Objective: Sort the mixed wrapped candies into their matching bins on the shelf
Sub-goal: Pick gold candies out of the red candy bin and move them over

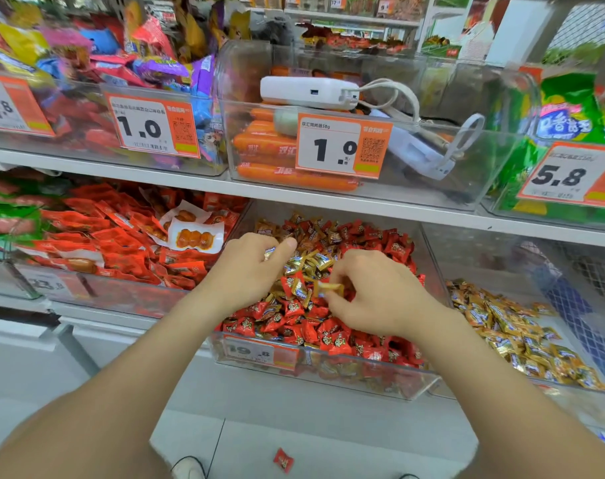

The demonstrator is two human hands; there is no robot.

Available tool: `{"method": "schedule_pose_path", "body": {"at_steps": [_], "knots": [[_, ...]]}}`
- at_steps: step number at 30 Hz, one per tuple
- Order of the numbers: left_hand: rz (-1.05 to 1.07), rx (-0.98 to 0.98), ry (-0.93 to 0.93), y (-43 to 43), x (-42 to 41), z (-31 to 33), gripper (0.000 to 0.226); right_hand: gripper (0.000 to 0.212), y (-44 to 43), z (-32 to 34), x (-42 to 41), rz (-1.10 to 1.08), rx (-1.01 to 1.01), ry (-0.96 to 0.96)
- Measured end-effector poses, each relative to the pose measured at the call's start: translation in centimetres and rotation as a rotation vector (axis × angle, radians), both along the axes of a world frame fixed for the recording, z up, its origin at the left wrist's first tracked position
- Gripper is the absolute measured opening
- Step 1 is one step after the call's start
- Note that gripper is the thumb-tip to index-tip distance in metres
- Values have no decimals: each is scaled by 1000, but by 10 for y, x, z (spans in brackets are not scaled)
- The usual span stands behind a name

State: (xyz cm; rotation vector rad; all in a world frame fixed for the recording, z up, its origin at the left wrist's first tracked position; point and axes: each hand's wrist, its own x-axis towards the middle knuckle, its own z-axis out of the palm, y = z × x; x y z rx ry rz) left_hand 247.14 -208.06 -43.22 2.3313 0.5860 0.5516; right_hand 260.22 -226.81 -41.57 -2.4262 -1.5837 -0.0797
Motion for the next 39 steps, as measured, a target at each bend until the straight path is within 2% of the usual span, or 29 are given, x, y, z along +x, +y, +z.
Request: {"method": "schedule_pose_path", "body": {"at_steps": [1, 4, 5, 8, 12, 14, 16, 19, 20, 22, 25, 27, 30, 32, 34, 37, 39], "knots": [[2, 22, 2, 1, -1, 0, 56, 25, -1, 3, 0, -20, 36, 23], [-27, 40, 24, 4, -5, 2, 25, 33, -2, 7, 4, -73, 145, 69], [-39, 37, 39, 4, -7, 4, 22, 36, -1, 7, 5, -75, 187, 89], [-52, 59, 44, 3, -13, 8, 24, 48, 4, 4, 6, -15, 261, 135], [-21, 9, 38, 3, -20, 13, 34, 43, 11, 1, 4, 52, 250, 225], [-30, -6, 83, 2, -23, 14, 30, 37, 13, 2, 1, 91, 253, 269], [-43, 86, 143, 4, -25, 12, 23, 24, 15, 4, -3, 99, 273, 331], [-78, 268, 264, 9, -25, 4, 27, 9, 19, 4, -7, 123, 267, 371], [-95, 303, 331, 10, -24, 0, 29, 10, 21, 3, -7, 129, 249, 357], [-132, 368, 465, 9, -21, -6, 35, 25, 26, -1, -5, 113, 200, 298], [-194, 346, 554, 8, -16, -13, 38, 38, 32, -1, -7, 35, 91, 187], [-256, 317, 563, 9, -14, -13, 41, 36, 34, -2, -9, 8, 84, 176], [-335, 299, 530, 11, -12, -11, 43, 20, 34, -2, -12, -44, 87, 118], [-351, 309, 516, 13, -10, -11, 44, 27, 33, -7, -16, -69, 2, 14], [-346, 322, 511, 13, -9, -13, 44, 29, 35, -12, -15, -65, -43, -12], [-336, 294, 447, 11, -7, -12, 27, 21, 36, -11, -12, -64, 27, 107], [-328, 293, 392, 10, -9, -10, 14, 27, 35, -7, -10, -89, 110, 172]]}}
